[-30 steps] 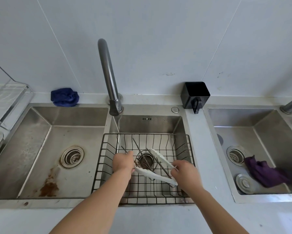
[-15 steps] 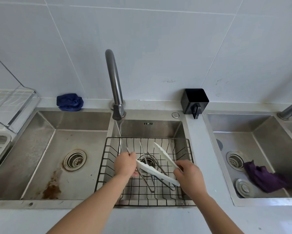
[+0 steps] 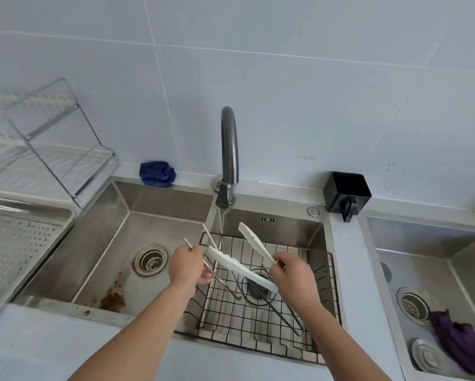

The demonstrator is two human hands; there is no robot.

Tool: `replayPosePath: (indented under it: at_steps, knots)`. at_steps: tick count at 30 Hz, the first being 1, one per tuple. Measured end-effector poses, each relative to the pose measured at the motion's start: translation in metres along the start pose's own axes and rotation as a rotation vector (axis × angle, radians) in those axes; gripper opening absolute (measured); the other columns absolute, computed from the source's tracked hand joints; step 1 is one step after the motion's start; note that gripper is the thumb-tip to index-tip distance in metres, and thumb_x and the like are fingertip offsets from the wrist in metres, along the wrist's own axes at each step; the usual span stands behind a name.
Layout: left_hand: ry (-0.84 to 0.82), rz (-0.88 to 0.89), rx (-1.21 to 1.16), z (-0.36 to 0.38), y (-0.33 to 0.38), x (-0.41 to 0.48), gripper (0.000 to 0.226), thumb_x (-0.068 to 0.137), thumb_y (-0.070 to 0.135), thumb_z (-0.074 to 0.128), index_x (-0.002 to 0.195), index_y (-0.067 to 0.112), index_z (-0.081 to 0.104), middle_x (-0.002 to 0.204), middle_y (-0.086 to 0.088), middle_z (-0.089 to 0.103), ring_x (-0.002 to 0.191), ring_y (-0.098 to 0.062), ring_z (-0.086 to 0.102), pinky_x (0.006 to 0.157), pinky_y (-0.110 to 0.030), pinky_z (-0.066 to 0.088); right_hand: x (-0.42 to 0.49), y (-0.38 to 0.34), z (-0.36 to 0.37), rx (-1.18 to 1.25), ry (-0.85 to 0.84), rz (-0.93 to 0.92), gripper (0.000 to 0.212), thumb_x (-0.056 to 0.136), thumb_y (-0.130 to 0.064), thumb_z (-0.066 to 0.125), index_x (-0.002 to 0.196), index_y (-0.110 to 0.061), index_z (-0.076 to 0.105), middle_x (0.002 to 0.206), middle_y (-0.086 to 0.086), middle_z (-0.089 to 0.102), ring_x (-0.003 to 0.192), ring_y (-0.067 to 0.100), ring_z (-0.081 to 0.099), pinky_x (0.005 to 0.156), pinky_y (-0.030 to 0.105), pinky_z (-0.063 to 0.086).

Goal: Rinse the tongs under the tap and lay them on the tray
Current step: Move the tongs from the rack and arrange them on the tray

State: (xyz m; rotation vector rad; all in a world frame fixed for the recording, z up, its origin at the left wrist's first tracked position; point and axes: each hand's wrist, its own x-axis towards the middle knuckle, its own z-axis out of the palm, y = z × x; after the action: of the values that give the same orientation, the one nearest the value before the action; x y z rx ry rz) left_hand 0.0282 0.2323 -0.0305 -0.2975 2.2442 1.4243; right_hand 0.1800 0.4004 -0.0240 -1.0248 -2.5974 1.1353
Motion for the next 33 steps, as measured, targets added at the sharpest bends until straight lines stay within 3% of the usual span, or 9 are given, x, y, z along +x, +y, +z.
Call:
replayPosePath:
  at_steps: [3,5,8,11,16,20,24,27,33]
  knots:
    - [0.029,0.01,-0.054,-0.017,0.004,0.005,0.024,0.1,0.013,0.042,0.086,0.004,0.059,0.07,-0.022,0.065,0.056,-0.035,0.073,0.057,-0.049,0.064,0.006,-0.017,0.003,-0.036,-0.028,-0.032,0.017,0.094,-0.013,0.055,0.085,-0.018,0.068,0.069,0.002,0.062,0.052,0.014,0.051,0.05,0.033,0.046]
    - [0.06,0.006,-0.09,-0.03,0.004,0.009,0.022,0.099,0.011,0.043,0.085,0.003,0.058,0.069,-0.024,0.066,0.055,-0.035,0.073,0.055,-0.049,0.064,0.009,-0.027,0.005,-0.036,-0.043,-0.062,0.019,0.094,-0.013,0.054,0.097,-0.016,0.072,0.08,0.002,0.065,0.062,0.019,0.059,0.056,0.037,0.049]
    - [0.101,-0.008,-0.172,-0.055,-0.001,0.017,0.022,0.096,0.011,0.044,0.084,0.001,0.06,0.062,-0.022,0.068,0.054,-0.036,0.073,0.053,-0.046,0.062,0.012,-0.044,0.012,-0.027,-0.063,-0.119,0.027,0.096,-0.016,0.054,0.114,-0.022,0.074,0.091,-0.004,0.064,0.067,0.011,0.058,0.056,0.024,0.042]
    - [0.143,-0.013,-0.237,-0.086,-0.006,0.022,0.021,0.093,0.01,0.045,0.082,0.0,0.06,0.055,-0.018,0.064,0.049,-0.035,0.071,0.049,-0.044,0.061,0.014,-0.069,0.023,-0.013,-0.084,-0.163,0.021,0.095,-0.017,0.056,0.105,-0.023,0.074,0.082,-0.008,0.062,0.059,0.008,0.055,0.05,0.021,0.039]
    - [0.243,-0.013,-0.339,-0.157,-0.017,0.033,0.022,0.097,0.012,0.044,0.085,-0.002,0.058,0.045,-0.013,0.064,0.045,-0.03,0.07,0.047,-0.044,0.061,0.011,-0.126,0.055,0.004,-0.137,-0.227,0.015,0.093,-0.015,0.057,0.094,-0.02,0.071,0.078,-0.001,0.065,0.063,0.019,0.062,0.057,0.04,0.055]
    - [0.302,-0.04,-0.394,-0.226,-0.034,0.041,0.023,0.096,0.014,0.046,0.088,-0.002,0.061,0.062,-0.022,0.069,0.055,-0.035,0.073,0.053,-0.047,0.063,0.005,-0.179,0.093,-0.02,-0.178,-0.297,0.016,0.09,-0.013,0.055,0.093,-0.009,0.07,0.077,0.012,0.066,0.067,0.03,0.064,0.06,0.048,0.055]
    - [0.385,-0.027,-0.441,-0.305,-0.054,0.048,0.024,0.097,0.012,0.047,0.089,-0.004,0.062,0.056,-0.02,0.064,0.052,-0.036,0.07,0.054,-0.051,0.062,-0.011,-0.24,0.142,-0.036,-0.219,-0.347,0.017,0.09,-0.014,0.055,0.092,-0.005,0.069,0.079,0.013,0.068,0.072,0.032,0.064,0.066,0.048,0.054]
    - [0.441,-0.039,-0.465,-0.367,-0.071,0.052,0.024,0.096,0.013,0.048,0.091,-0.005,0.063,0.068,-0.028,0.069,0.055,-0.038,0.072,0.052,-0.05,0.062,-0.025,-0.287,0.18,-0.037,-0.258,-0.369,0.016,0.089,-0.014,0.055,0.085,-0.006,0.068,0.076,0.013,0.067,0.072,0.033,0.063,0.065,0.047,0.053]
    - [0.489,-0.064,-0.483,-0.47,-0.1,0.064,0.021,0.094,0.01,0.048,0.087,-0.003,0.063,0.059,-0.022,0.062,0.046,-0.033,0.066,0.051,-0.05,0.061,-0.05,-0.363,0.253,0.008,-0.306,-0.377,0.017,0.09,-0.011,0.056,0.075,-0.01,0.065,0.06,0.004,0.059,0.052,0.017,0.049,0.053,0.032,0.039]
